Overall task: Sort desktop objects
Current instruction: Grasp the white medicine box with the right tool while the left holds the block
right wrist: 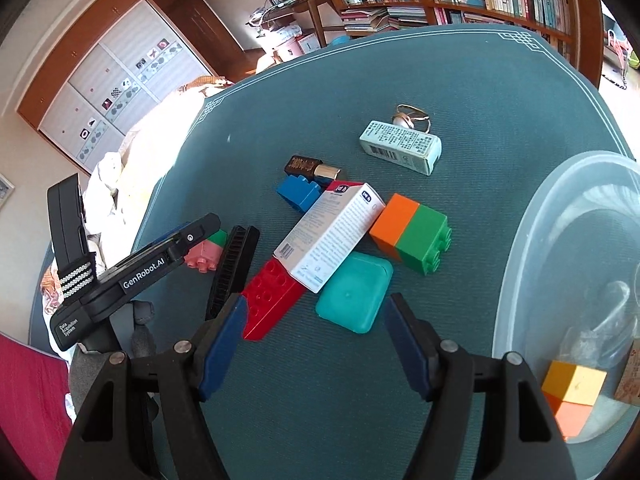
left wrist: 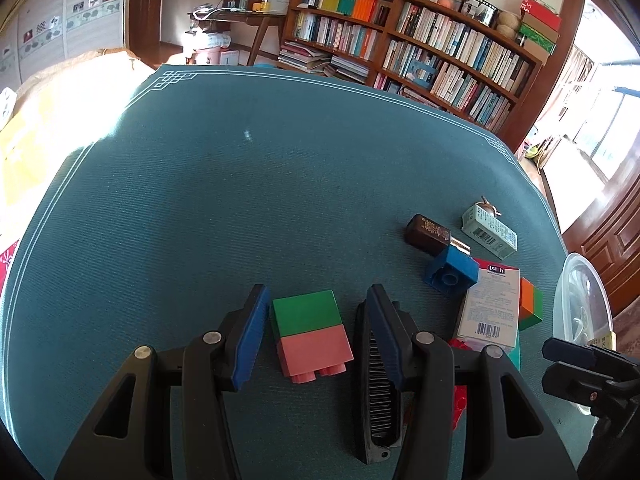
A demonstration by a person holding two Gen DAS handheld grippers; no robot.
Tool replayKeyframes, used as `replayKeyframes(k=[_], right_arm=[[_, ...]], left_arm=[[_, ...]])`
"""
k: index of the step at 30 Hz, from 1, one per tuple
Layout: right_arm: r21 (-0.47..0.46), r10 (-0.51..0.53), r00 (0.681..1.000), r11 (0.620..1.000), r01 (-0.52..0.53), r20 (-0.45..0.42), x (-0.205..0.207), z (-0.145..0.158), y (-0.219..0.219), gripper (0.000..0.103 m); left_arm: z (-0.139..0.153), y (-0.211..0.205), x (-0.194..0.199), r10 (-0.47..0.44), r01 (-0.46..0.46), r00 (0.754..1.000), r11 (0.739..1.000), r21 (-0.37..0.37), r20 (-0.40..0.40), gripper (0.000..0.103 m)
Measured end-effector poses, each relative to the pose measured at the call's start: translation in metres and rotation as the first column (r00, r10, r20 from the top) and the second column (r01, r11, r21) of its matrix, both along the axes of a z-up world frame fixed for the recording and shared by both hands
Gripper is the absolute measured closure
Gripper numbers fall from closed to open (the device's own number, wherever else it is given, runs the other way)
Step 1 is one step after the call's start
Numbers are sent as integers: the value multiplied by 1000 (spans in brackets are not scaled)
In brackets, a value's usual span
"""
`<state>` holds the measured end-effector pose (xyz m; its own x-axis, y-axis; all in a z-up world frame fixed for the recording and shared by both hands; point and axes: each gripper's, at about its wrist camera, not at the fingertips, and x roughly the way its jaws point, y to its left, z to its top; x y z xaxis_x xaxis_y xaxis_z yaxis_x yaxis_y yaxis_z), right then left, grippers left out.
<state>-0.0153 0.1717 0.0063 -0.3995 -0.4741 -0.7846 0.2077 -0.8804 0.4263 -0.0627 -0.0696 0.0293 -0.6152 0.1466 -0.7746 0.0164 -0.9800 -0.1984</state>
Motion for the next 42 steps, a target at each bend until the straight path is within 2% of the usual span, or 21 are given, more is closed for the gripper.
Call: replayKeyframes(k=[8,9,10,13,17,21,24,26,29,33,42], right_arm=[[-156,-37,999,987,42,35,-18,-9,-3,28],[-175,-46,998,983,52,41,-21,-12,-3,28],[-192,-53,998,979,60,45,-23,-14,-3,28],[-234,-74,996,969,82,46,-30,-19,-2,28],[-216,-110,993,970,115,33,-36,-24,2,28],[-203,-111,993,972,115,33,-40,-28,0,29],[-185,-108,994,977,111,29,-44,-31,-5,36],[-180,-105,994,978,109,33,-47,-34,-8,46],[-196,-104,994,974,110,41,-49,-39,-9,54],[-238,-104,993,965,113,52,-48,-41,-11,55],[-171,-111,992,978,120,57,-60,-41,-28,55]], left_arm=[[-5,4,1,17,-17,1000,1000,-5,3,49],[-4,5,2,13,-13,1000,1000,-11,-1,60],[-3,6,2,7,-7,1000,1000,-12,0,66],[2,9,4,-8,8,1000,1000,-6,-21,66],[12,17,5,-18,16,998,999,-30,-55,66],[13,16,4,-15,14,998,1000,-19,-53,66],[14,12,4,-10,10,998,1000,-1,-55,66],[14,12,4,-9,9,998,1000,1,-55,66],[12,12,2,-8,8,999,1000,0,-48,66],[9,11,2,-5,5,999,1000,8,-37,66],[7,13,4,-14,14,999,1000,9,-30,66]])
